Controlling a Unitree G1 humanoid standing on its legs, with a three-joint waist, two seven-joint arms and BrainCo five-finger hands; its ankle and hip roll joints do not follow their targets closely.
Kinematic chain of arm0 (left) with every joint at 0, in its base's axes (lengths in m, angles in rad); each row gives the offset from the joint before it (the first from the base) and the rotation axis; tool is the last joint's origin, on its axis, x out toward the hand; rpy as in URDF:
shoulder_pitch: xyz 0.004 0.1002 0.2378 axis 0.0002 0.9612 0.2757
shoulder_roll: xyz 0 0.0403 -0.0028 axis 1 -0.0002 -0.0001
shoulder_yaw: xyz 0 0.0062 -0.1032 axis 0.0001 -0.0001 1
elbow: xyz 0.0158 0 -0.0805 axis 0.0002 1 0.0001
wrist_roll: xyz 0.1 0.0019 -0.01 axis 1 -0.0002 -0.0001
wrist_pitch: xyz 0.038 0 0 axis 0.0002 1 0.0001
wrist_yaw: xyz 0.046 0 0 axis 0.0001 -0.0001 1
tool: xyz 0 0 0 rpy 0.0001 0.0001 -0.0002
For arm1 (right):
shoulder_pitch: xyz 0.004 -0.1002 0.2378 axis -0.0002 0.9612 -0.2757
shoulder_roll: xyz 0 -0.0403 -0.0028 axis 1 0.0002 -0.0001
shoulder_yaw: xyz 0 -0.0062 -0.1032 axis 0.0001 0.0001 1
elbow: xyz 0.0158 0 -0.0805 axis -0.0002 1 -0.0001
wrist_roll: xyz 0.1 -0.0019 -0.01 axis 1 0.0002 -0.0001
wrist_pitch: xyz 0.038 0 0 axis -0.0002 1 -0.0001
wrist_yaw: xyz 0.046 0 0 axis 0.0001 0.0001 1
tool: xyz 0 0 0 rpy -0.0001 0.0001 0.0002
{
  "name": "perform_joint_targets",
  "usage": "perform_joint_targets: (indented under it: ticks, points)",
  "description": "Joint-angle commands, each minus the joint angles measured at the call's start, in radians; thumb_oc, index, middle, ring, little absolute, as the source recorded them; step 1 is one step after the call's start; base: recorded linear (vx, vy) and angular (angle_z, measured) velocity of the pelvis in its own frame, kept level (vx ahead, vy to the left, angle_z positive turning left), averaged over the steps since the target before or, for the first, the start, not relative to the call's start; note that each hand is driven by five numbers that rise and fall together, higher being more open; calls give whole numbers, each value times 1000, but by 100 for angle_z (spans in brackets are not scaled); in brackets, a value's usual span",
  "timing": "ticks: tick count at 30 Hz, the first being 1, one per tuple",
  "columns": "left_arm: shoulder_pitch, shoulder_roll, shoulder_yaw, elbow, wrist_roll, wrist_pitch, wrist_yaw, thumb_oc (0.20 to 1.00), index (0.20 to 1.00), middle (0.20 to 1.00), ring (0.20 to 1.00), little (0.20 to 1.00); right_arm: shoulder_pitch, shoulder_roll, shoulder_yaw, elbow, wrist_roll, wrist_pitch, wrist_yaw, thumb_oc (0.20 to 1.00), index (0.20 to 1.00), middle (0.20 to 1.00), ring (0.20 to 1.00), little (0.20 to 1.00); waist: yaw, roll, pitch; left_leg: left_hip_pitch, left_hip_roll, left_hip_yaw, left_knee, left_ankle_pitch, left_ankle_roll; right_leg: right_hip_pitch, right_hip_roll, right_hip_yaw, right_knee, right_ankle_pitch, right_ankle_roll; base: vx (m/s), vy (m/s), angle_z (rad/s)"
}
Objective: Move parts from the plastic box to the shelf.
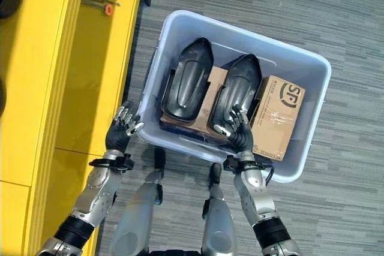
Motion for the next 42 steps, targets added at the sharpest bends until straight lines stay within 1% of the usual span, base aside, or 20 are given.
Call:
perform_joint_targets:
  ticks: [1,5,7,9,11,13,14,15,16,23,27,28,29,30,34,38,42]
  points:
    - [37,-16,22,-22,29,-48,3,1000,1000,1000,1000,1000,8,-30,-41,-17,-12,-50,-11,1000,1000,1000,1000,1000,-2,1,-71,-26,98,3,71,-11,-51,-88,-117,24,104,93,55,3,-7,-15]
    - [34,-17,17,-21,25,-48,-1,1000,1000,1000,1000,1000,-9,-28,-40,-3,-13,-52,-20,1000,1000,1000,1000,1000,-6,5,-72,-29,99,7,69,-10,-53,-99,-116,31,108,93,55,2,-9,-12]
    - [32,-18,7,-19,17,-47,-2,1000,1000,1000,1000,1000,-34,-35,-38,7,-32,-53,-33,1000,1000,1000,1000,1000,-6,14,-70,-34,100,7,72,-15,-53,-108,-112,39,115,87,53,11,-21,-7]
    - [27,-20,-2,-20,13,-48,-5,1000,1000,1000,1000,1000,-58,-36,-36,17,-40,-54,-42,1000,1000,1000,1000,1000,-7,19,-73,-42,97,8,68,-8,-53,-120,-114,41,116,90,52,8,-15,-4]
    - [22,-24,-12,-19,8,-46,-5,1000,1000,1000,1000,1000,-106,-42,-27,53,-62,-50,-62,1000,1000,1000,1000,1000,-7,33,-71,-54,94,2,74,-9,-53,-130,-115,43,124,87,51,0,0,0]
    - [16,-27,-22,-22,3,-46,-7,1000,1000,1000,1000,1000,-150,-42,-12,86,-80,-46,-76,1000,1000,1000,1000,1000,-2,42,-69,-57,92,-1,73,-8,-53,-136,-112,46,128,84,50,4,-17,0]
    - [10,-28,-31,-26,2,-44,-6,1000,1000,1000,1000,1000,-205,-40,8,123,-103,-38,-92,1000,1000,1000,1000,1000,6,52,-64,-63,92,-5,79,-13,-52,-140,-111,47,137,76,47,-1,-33,0]
    - [9,-28,-30,-26,2,-44,-6,1000,1000,1000,1000,1000,-206,-40,8,123,-103,-38,-92,1000,1000,1000,1000,1000,5,51,-66,-66,91,-5,76,-8,-52,-143,-111,47,135,80,47,-6,-46,0]
    - [-2,-29,-42,-27,-2,-44,-6,1000,1000,1000,1000,1000,-250,-39,18,159,-112,-35,-108,1000,1000,1000,1000,1000,11,58,-60,-71,89,-9,77,-7,-51,-148,-109,48,139,78,45,0,0,0]
    - [-10,-23,-67,-38,-8,-42,-1,1000,1000,1000,1000,1000,-356,-42,22,249,-113,-29,-149,1000,1000,1000,1000,1000,26,74,-44,-85,86,-12,89,-15,-49,-167,-106,51,159,68,41,0,-4,0]
    - [-19,-11,-82,-50,-16,-41,2,1000,1000,1000,1000,1000,-454,-53,29,374,-103,-19,-171,1000,1000,1000,1000,1000,39,86,-33,-96,84,-15,92,-15,-47,-179,-104,55,169,65,40,0,0,0]
    - [-26,-3,-98,-50,-24,-40,2,1000,1000,1000,1000,1000,-545,-65,32,504,-77,-14,-188,1000,1000,1000,1000,1000,49,98,-25,-104,82,-14,95,-14,-48,-192,-104,57,177,64,38,0,0,0]
    - [-26,-3,-98,-50,-24,-40,1,1000,1000,1000,1000,1000,-546,-65,32,505,-77,-14,-188,1000,1000,1000,1000,1000,49,98,-24,-104,82,-14,95,-14,-48,-192,-104,57,177,64,38,-36,21,1]
    - [-30,7,-113,-56,-33,-34,2,1000,1000,1000,1000,1000,-634,-62,50,634,-41,2,-187,1000,1000,1000,1000,1000,59,108,-11,-104,81,-10,98,-15,-47,-201,-99,64,189,60,36,0,0,0]
    - [-39,4,-121,-44,-36,-35,5,1000,1000,1000,1000,1000,-662,-51,77,677,-29,9,-174,1000,1000,1000,1000,1000,59,110,-11,-111,82,-4,99,-14,-47,-214,-94,70,194,60,34,-2,6,-1]
    - [-50,-2,-127,-36,-40,-41,12,1000,1000,1000,1000,1000,-663,-14,117,687,-19,12,-149,1000,1000,1000,1000,1000,53,113,-11,-117,83,-1,99,-14,-47,-228,-90,78,200,60,29,-6,6,-4]
    - [-52,-13,-117,-26,-39,-39,24,1000,1000,1000,1000,1000,-600,25,141,595,-10,4,-129,1000,1000,1000,1000,1000,41,104,-11,-114,83,-2,95,-12,-47,-232,-87,80,204,57,26,0,0,0]
